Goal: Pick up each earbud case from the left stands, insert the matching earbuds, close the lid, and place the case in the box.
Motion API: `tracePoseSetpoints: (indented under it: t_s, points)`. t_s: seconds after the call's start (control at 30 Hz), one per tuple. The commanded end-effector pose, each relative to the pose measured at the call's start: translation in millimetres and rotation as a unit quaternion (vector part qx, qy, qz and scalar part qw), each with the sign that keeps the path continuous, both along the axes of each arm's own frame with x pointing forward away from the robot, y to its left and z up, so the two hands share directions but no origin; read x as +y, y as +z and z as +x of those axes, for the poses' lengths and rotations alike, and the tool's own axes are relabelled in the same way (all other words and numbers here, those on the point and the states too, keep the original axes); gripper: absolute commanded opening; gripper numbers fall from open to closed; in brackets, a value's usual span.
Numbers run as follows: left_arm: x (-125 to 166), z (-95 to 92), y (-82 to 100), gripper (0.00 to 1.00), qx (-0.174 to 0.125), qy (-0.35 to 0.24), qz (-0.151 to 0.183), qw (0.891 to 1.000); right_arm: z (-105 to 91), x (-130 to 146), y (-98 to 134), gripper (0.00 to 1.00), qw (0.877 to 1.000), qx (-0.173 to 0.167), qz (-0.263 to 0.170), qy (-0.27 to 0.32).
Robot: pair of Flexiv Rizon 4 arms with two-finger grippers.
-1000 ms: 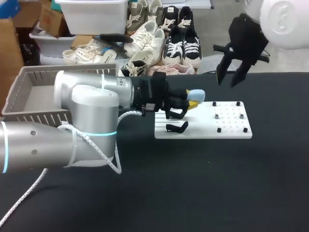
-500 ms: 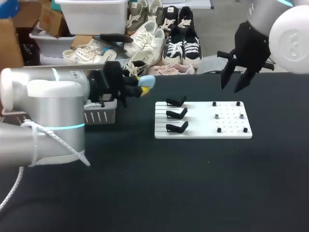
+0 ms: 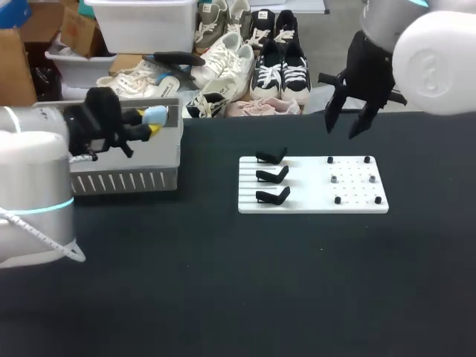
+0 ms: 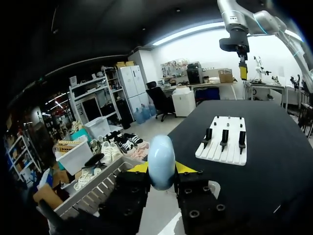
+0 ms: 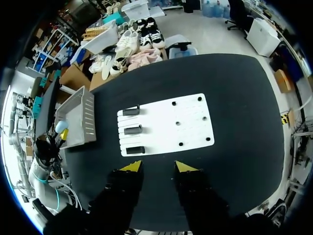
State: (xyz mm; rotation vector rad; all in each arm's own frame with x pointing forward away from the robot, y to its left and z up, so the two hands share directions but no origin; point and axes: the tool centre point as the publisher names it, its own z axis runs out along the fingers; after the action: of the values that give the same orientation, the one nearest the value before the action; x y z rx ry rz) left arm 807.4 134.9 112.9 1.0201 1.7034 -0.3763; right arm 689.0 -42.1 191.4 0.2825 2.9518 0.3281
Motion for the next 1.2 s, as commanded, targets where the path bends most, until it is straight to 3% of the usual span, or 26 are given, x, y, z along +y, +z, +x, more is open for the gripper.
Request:
tracePoseSetpoints:
  t_s: [0.03,0.23,0.27,0.33,0.37,0.47,0.63,0.8,0.93,1.0,1.13,1.2]
  points:
    - [12.5,-4.9,-10.0,0.0,0.001,0.017,-0.005,1.0,3.1,7.8,-3.2,0.38,1.0,0.007,-0.002,-0.005]
    - [18.1,2.2,-28.3,0.0,0.031,0.016,-0.012,0.999,2.1,12.0,-4.8,0.38,1.0,0.01,-0.002,-0.011]
    - [17.7,2.8,-29.5,0.11,0.037,0.013,-0.009,0.999,1.8,12.1,-5.0,0.38,1.0,0.011,-0.002,-0.012]
    - [17.4,3.8,-31.2,0.81,0.049,0.007,-0.014,0.999,1.4,12.3,-5.3,0.38,1.0,0.011,-0.002,-0.013]
    - [17.6,4.0,-31.4,1.0,0.051,0.008,-0.012,0.999,1.4,12.3,-5.3,0.38,1.0,0.011,-0.001,-0.013]
    - [18.6,2.9,-24.4,1.0,0.053,0.01,-0.021,0.998,2.3,11.0,-4.3,0.39,1.0,0.007,-0.001,-0.013]
    - [6.8,-6.4,5.8,1.0,0.036,-0.008,-0.043,0.998,6.4,-0.8,0.1,0.42,1.0,-0.015,0.003,-0.005]
    - [-28.4,-30.0,23.6,1.0,0.041,-0.032,-0.058,0.997,10.4,-17.2,-0.2,0.51,0.999,-0.032,0.015,0.002]
    - [-56.5,-54.1,30.7,1.0,0.042,-0.034,-0.069,0.996,11.0,-33.0,-1.0,1.0,0.999,-0.039,0.022,0.004]
    - [-70.8,-65.3,32.8,1.0,0.04,-0.036,-0.083,0.995,10.1,-40.3,-2.0,1.0,0.999,-0.037,0.019,0.0]
    - [-103.1,-83.0,26.0,1.0,0.068,-0.063,-0.097,0.991,10.1,-40.3,-2.0,1.0,0.999,-0.037,0.019,0.0]
    - [-103.1,-83.0,26.0,1.0,0.068,-0.063,-0.097,0.991,10.1,-40.3,-2.0,1.0,0.999,-0.037,0.019,0.0]
